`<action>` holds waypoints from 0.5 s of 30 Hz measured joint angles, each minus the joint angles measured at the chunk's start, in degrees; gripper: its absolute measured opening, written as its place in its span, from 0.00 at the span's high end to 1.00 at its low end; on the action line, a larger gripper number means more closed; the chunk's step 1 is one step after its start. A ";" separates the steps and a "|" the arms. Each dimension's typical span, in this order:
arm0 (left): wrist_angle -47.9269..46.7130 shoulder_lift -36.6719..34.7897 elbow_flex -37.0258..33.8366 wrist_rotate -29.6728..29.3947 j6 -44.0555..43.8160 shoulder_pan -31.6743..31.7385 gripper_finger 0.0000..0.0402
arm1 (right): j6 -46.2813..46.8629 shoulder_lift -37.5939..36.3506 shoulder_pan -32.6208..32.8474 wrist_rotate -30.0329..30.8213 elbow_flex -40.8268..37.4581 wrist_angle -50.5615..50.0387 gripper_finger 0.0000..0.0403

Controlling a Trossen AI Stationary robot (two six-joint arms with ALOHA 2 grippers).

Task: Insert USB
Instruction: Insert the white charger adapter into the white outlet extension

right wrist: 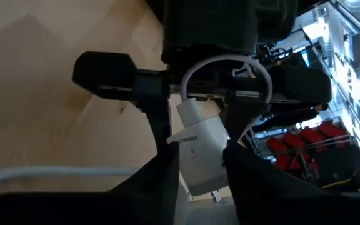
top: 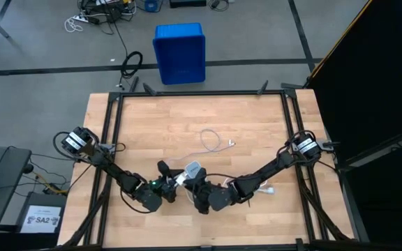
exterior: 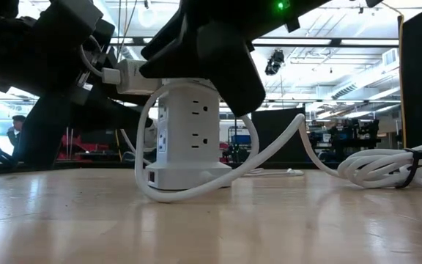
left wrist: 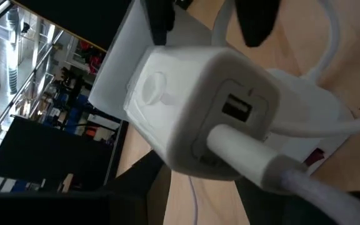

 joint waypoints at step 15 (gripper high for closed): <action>0.89 0.07 0.00 0.72 1.51 0.08 0.63 | -3.81 2.38 -2.65 0.37 0.12 3.23 0.48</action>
